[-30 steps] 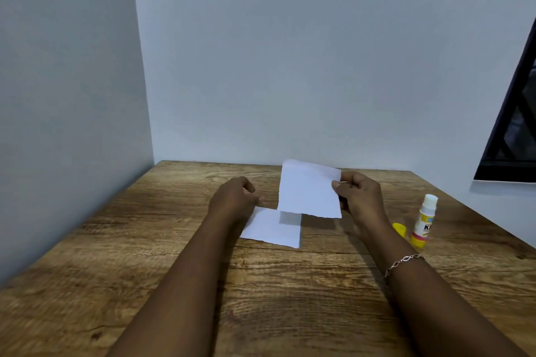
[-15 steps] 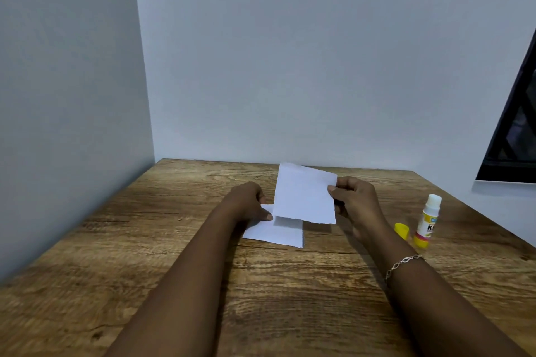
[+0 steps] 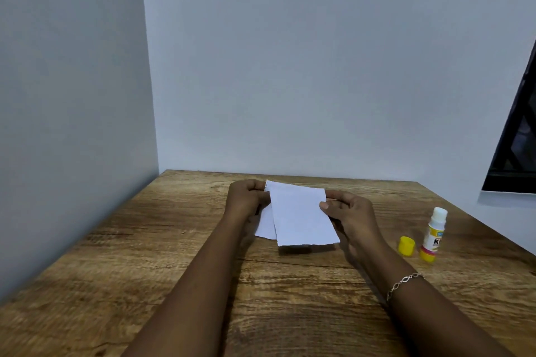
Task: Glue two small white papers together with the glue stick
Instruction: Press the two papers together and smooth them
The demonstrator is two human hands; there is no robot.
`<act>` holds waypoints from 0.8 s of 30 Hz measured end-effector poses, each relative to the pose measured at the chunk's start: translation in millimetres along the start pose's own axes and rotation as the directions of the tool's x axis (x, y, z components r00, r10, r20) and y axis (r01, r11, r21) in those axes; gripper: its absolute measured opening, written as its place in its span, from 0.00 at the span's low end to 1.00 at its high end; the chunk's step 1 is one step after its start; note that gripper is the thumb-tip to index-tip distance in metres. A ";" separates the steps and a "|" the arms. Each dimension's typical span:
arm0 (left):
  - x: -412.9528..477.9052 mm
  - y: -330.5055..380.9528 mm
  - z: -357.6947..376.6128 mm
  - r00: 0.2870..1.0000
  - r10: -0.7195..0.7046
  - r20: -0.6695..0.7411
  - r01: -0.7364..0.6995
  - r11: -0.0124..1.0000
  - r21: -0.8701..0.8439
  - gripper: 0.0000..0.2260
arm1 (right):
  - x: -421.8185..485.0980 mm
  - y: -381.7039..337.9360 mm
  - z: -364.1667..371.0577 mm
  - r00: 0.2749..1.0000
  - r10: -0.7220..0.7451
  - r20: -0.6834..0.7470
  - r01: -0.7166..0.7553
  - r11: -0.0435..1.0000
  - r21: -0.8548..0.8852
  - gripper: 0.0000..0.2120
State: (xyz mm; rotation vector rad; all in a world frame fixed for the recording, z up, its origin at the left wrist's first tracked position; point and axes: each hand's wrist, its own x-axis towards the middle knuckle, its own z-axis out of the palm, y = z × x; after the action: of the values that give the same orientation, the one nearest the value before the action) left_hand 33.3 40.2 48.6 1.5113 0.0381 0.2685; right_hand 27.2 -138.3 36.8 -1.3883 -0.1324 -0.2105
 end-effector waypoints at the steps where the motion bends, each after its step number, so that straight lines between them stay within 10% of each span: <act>1: -0.7 -0.8 -0.3 1.000 -0.002 -0.006 0.001 0.999 -0.033 0.09 | 0.6 1.8 0.2 1.000 -0.012 -0.014 0.012 1.000 -0.002 0.11; 24: -11.3 7.5 5.8 0.997 0.016 0.069 -0.006 0.990 -0.144 0.12 | 7.6 5.9 5.3 0.972 -0.215 -0.093 0.218 0.976 0.020 0.12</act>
State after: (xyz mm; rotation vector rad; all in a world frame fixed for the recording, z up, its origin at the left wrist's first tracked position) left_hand 22.3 32.6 54.9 1.3764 -0.0447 0.2224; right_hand 36.1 -132.7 33.7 -1.3318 -0.2111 -0.4508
